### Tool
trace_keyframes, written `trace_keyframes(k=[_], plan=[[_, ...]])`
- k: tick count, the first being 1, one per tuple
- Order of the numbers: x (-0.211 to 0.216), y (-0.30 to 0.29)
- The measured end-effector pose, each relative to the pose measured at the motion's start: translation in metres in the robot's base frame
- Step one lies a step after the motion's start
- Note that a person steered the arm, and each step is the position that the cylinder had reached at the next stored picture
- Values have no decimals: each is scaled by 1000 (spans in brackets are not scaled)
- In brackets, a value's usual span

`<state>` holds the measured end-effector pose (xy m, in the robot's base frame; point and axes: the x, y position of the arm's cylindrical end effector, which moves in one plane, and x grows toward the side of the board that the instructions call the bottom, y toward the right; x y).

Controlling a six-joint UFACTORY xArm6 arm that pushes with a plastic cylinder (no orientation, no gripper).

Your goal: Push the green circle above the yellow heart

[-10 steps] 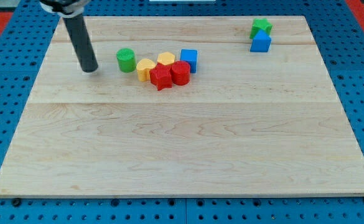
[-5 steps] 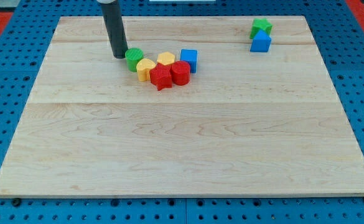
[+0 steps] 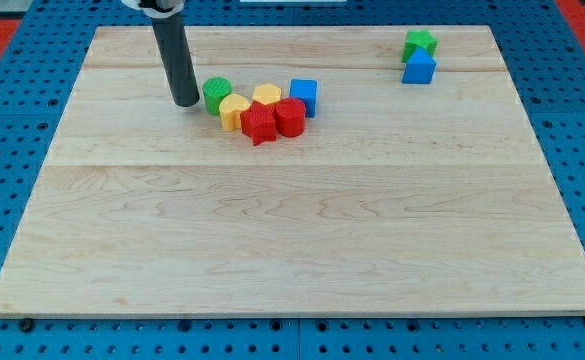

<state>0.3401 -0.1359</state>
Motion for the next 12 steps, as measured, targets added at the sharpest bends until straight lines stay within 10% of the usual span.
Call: trace_keyframes(k=[10, 12], plan=[[-25, 36], [-83, 83]])
